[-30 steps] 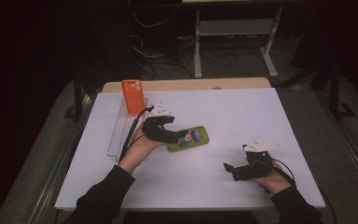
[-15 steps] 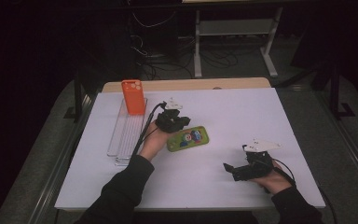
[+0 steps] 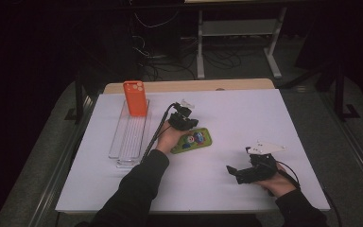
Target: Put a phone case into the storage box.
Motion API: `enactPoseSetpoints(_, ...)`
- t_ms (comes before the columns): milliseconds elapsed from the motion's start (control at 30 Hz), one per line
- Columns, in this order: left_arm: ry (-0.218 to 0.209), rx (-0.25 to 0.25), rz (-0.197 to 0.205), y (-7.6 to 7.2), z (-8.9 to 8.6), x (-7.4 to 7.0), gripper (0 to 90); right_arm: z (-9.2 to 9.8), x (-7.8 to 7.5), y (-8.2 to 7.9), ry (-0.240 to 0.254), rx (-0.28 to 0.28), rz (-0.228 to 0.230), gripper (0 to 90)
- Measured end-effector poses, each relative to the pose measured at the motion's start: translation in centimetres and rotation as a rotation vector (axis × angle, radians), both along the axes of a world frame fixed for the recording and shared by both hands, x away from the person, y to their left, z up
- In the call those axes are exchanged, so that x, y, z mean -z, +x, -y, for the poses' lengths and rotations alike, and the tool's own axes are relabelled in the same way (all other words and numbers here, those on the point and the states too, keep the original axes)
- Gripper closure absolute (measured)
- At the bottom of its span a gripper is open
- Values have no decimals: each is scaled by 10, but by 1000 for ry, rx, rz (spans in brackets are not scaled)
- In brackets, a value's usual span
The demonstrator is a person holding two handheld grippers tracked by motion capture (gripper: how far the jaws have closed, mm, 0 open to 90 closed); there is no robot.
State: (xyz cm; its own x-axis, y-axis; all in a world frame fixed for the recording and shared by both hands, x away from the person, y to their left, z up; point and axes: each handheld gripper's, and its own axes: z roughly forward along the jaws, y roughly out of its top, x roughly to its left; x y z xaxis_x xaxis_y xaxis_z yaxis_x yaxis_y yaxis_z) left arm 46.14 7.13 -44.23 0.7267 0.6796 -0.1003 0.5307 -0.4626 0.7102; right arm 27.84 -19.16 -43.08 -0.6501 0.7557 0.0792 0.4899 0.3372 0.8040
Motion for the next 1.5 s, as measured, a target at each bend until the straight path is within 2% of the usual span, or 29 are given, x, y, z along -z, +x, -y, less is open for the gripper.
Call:
enactPoseSetpoints(167,9,24,-18,-1,5,3,898,0,0,0,-1,-4,1,0)
enactPoseSetpoints(300,5,46,-55,-6,8,4,898,0,0,0,2,-4,1,0)
enactPoseSetpoints(333,16,71,-52,-7,8,4,898,0,0,0,2,-4,0,0)
enactPoseSetpoints(367,7,66,-60,-10,10,5,898,0,0,0,2,-4,1,0)
enactPoseSetpoints(500,24,118,-69,-21,15,3,898,0,0,0,3,-4,3,0)
enactPoseSetpoints(567,12,140,-74,-27,17,2,898,0,0,0,2,-4,4,0)
enactPoseSetpoints(600,-8,135,-79,-31,19,2,898,0,0,0,1,-4,4,0)
enactPoseSetpoints(633,3,161,-74,-34,19,1,898,0,0,0,0,-5,5,0)
enactPoseSetpoints(667,-14,163,-83,-38,20,1,898,0,0,0,-1,-4,6,0)
enactPoseSetpoints(733,5,198,-83,-45,20,-1,898,0,0,0,-2,-4,7,0)
enactPoseSetpoints(767,-12,191,-85,-50,22,0,898,0,0,0,-2,-5,6,0)
enactPoseSetpoints(867,8,221,-83,-56,22,-1,898,-1,0,0,-2,-2,4,0)
enactPoseSetpoints(900,-6,212,-83,-57,23,-1,898,-1,0,0,-3,-1,3,0)
enactPoseSetpoints(933,2,222,-81,-57,22,-1,897,-1,-1,0,-4,-4,3,0)
enactPoseSetpoints(1000,-13,225,-76,-58,21,-4,894,-1,-1,0,-5,-5,4,0)
enactPoseSetpoints(1033,-38,223,-75,-60,21,-7,871,-1,-1,0,-5,-6,6,0)
enactPoseSetpoints(1067,-31,243,-68,-61,19,-11,843,-1,-1,0,-6,-7,5,0)
enactPoseSetpoints(1133,-62,246,-56,-68,15,-19,779,-1,-1,0,-7,-5,2,0)
enactPoseSetpoints(1200,-58,264,-38,-72,6,-29,707,-1,-1,0,-6,-2,0,0)
enactPoseSetpoints(1300,-76,272,-12,-82,-7,-39,643,-1,-1,0,-6,-2,1,0)
enactPoseSetpoints(1367,-79,282,-12,-90,-15,-43,596,-1,-1,0,-8,-5,3,0)
enactPoseSetpoints(1400,-97,275,-10,-95,-18,-44,572,-1,-1,0,-9,-4,4,0)
enactPoseSetpoints(1433,-76,294,-1,-98,-24,-45,551,-1,-1,0,-9,-4,2,0)
enactPoseSetpoints(1500,-78,290,10,-108,-31,-46,483,-2,-1,0,-11,-5,3,0)
